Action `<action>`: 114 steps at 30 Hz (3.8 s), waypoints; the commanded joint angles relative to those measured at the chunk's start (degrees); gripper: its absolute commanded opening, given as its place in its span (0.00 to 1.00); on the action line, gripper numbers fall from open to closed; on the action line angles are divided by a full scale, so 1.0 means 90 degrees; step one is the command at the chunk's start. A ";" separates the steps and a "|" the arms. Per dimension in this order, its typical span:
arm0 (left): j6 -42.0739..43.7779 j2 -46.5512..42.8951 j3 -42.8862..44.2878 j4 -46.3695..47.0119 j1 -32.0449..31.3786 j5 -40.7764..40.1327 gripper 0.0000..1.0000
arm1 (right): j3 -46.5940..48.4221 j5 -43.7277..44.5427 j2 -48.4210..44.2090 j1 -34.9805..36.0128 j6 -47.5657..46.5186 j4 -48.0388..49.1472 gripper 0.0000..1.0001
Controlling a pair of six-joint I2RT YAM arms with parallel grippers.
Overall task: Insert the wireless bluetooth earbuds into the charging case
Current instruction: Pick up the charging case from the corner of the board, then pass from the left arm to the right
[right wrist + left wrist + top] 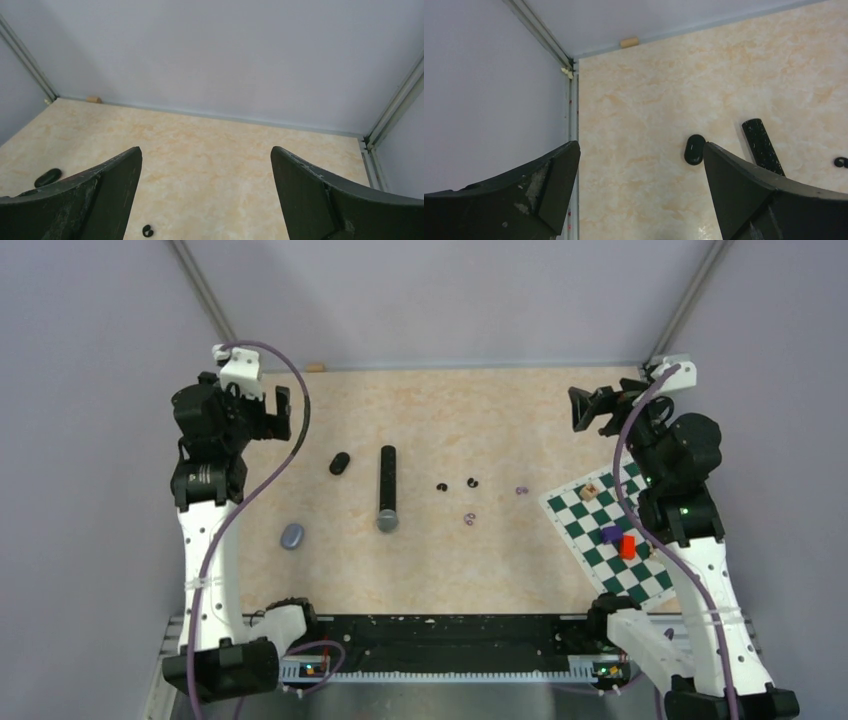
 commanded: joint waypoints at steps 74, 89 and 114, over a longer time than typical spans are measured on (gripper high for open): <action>0.0039 0.5964 0.0663 -0.0478 -0.1177 -0.0099 0.90 | -0.1760 -0.1950 -0.0292 -0.0515 -0.0150 0.2095 0.94; -0.0039 0.6215 0.0821 -0.0647 -0.1182 -0.0058 0.44 | -0.1816 -0.1980 -0.0235 -0.0511 -0.0142 0.2158 0.93; 0.0594 0.2277 -0.0034 0.0099 -0.4024 0.1846 0.16 | -0.0074 -0.2987 0.3521 0.0856 0.0446 0.0376 0.80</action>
